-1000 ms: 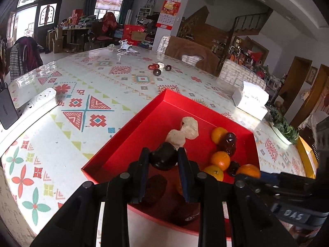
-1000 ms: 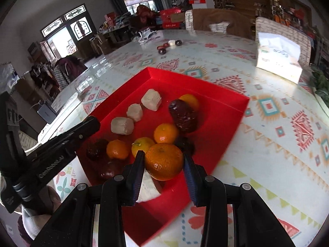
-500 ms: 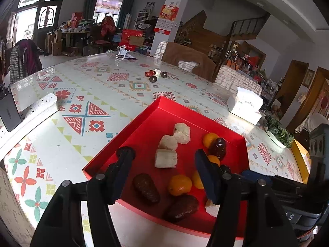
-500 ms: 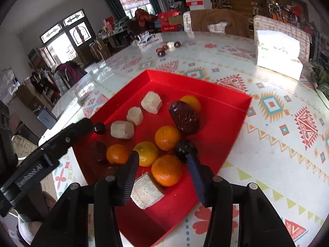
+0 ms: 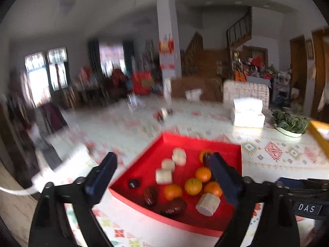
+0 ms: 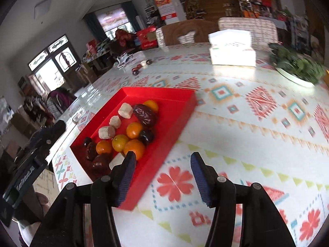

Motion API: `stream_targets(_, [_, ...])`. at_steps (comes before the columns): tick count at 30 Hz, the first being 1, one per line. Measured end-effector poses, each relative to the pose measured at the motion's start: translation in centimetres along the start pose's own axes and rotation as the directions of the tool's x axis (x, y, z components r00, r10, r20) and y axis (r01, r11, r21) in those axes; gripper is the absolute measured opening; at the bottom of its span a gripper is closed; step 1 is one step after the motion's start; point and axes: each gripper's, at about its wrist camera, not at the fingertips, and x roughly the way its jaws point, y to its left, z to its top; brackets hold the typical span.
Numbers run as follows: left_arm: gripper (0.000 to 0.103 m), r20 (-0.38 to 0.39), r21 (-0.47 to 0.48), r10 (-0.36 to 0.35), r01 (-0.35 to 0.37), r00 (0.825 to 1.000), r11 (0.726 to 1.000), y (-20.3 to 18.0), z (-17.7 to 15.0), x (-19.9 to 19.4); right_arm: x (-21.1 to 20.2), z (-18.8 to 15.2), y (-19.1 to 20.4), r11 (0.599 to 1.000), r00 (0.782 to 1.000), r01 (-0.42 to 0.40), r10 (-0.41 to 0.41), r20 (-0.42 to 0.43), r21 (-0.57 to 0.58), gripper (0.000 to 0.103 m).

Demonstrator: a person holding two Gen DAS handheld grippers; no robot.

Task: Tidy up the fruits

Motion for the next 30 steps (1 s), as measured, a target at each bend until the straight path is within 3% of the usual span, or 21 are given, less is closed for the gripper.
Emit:
stream_targets(2, [0.103, 0.093, 0.06, 0.047, -0.052, 0.995, 0.997, -1.8, 0.3, -2.3, -1.0, -0.6, -0.4, 1.0, 1.0, 0.003, -0.003, 0.016, 0.006, 0.06])
stream_targets(5, [0.103, 0.201, 0.128, 0.066, -0.093, 0.977, 0.987, -4.4, 0.8, -5.4, -2.8, -1.6, -0.9, 1.0, 0.999, 0.024, -0.024, 0.046, 0.0, 0.062])
stream_targets(8, [0.103, 0.233, 0.15, 0.062, -0.098, 0.971, 0.984, -6.3, 1.1, -7.3, -4.3, -2.3, -1.3, 1.0, 0.997, 0.024, -0.025, 0.07, 0.004, 0.064])
stream_targets(14, [0.103, 0.183, 0.078, 0.011, -0.026, 0.983, 0.997, -7.3, 0.9, -9.0, -7.3, -3.6, -3.2, 0.998, 0.992, 0.052, -0.055, 0.114, 0.027, 0.068])
stream_targets(19, [0.103, 0.056, -0.027, -0.126, 0.128, 0.99, 0.991, -6.8, 0.7, -8.2, -8.6, -4.9, -4.1, 0.995, 0.986, 0.101, -0.103, 0.13, 0.026, 0.072])
stream_targets(25, [0.103, -0.031, -0.081, -0.155, 0.153, 0.987, 0.985, -6.6, 0.2, -7.1, -9.4, -5.8, -3.8, 0.991, 0.981, 0.134, -0.132, 0.144, -0.005, 0.078])
stream_targets(30, [0.103, -0.047, -0.078, -0.148, 0.144, 0.988, 0.986, -6.6, -0.4, -6.9, -9.4, -6.2, -2.8, 0.987, 0.978, 0.154, -0.146, 0.152, -0.044, 0.081])
